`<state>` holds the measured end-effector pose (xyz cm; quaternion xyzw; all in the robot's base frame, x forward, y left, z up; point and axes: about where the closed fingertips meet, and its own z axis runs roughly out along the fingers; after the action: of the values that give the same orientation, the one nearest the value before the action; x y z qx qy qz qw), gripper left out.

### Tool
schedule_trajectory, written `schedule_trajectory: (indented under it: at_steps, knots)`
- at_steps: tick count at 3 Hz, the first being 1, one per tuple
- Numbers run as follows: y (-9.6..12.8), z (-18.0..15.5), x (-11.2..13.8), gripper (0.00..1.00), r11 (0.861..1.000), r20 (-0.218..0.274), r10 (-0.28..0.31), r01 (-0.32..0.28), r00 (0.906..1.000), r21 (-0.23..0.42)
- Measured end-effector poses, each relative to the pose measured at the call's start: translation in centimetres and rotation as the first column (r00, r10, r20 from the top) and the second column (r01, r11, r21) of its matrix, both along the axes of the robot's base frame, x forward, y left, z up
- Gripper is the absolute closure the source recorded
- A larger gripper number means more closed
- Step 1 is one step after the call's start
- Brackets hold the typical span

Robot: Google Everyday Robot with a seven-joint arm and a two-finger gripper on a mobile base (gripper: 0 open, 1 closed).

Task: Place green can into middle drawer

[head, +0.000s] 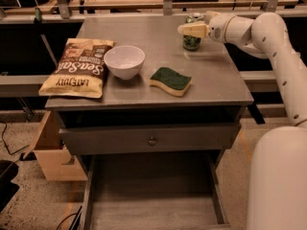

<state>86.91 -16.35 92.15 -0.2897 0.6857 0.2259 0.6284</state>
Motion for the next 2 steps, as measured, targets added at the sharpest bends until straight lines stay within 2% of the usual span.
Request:
schedule_trajectory:
  at_steps: [2]
  knots:
    - [0.76, -0.36, 0.20, 0.64, 1.000, -0.006, 0.009, -0.009, 0.9999, 0.007]
